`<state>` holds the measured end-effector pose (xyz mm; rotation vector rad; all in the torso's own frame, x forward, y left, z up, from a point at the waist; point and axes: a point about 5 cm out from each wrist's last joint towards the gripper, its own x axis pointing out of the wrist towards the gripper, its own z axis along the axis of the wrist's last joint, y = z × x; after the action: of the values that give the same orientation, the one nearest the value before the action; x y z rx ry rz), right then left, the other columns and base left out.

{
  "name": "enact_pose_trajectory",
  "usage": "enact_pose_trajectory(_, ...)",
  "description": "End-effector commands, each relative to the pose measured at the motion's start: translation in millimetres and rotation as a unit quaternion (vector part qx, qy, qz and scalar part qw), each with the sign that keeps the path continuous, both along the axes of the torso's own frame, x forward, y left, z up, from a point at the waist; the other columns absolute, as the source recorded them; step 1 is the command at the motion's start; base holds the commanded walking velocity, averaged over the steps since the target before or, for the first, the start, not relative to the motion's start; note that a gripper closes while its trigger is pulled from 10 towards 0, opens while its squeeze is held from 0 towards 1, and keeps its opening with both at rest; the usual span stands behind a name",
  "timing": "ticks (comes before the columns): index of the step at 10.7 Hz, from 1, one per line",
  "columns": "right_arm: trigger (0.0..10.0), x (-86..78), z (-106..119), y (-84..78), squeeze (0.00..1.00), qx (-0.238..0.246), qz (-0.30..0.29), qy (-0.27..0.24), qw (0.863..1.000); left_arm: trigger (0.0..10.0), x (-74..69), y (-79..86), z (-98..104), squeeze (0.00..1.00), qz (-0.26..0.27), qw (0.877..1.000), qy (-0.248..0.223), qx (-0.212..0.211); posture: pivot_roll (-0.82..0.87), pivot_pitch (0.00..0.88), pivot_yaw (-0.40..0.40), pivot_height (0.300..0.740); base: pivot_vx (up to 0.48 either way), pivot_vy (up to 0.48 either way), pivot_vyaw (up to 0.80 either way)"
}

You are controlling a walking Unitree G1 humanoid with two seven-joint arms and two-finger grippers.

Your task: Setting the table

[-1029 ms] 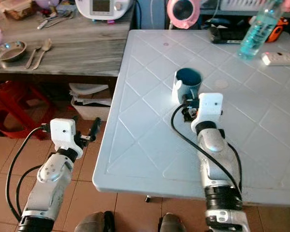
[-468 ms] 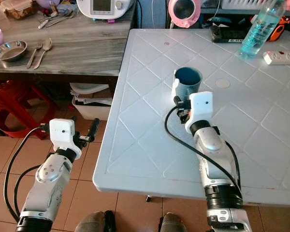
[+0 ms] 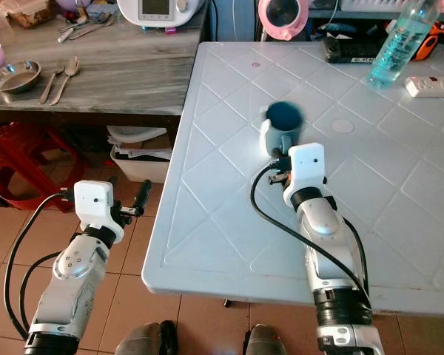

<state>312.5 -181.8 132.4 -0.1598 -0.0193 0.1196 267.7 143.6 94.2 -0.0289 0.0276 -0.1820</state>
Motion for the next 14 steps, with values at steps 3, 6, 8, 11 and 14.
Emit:
enact_pose_trajectory(3,0.0,-2.8,-2,6.5,0.0,-0.021,-0.012,-0.009,1.0,10.0,-6.9,-12.5,9,0.0,-0.062,0.996,-0.018,-0.059,-0.03,0.136,0.063,0.74,0.0,0.0,0.0)
enact_pose_trajectory(6,0.0,-7.3,-6,15.8,0.0,-0.017,-0.018,-0.012,1.0,10.0,-6.5,-8.9,2,0.0,-0.047,0.997,-0.001,-0.061,-0.05,0.123,0.051,0.74,0.0,0.094,0.0)
enact_pose_trajectory(8,10.0,-14.3,2,21.6,0.0,0.035,0.0,-0.04,0.999,10.0,-1.8,-2.2,1,0.0,-0.023,0.999,-0.007,-0.048,-0.05,0.107,0.043,0.74,0.0,0.48,0.0)
enact_pose_trajectory(11,10.0,-17.2,8,20.6,0.0,0.038,-0.001,-0.068,0.997,10.0,-3.6,-2.6,-2,0.0,-0.011,0.999,-0.013,-0.042,-0.06,0.095,0.033,0.74,0.0,0.479,0.0)
enact_pose_trajectory(14,10.0,-21.3,1,16.3,0.0,0.04,-0.011,-0.056,0.998,10.0,-0.8,1.4,-3,0.0,-0.004,0.999,-0.013,-0.039,-0.07,0.114,0.034,0.74,0.0,0.476,0.0)
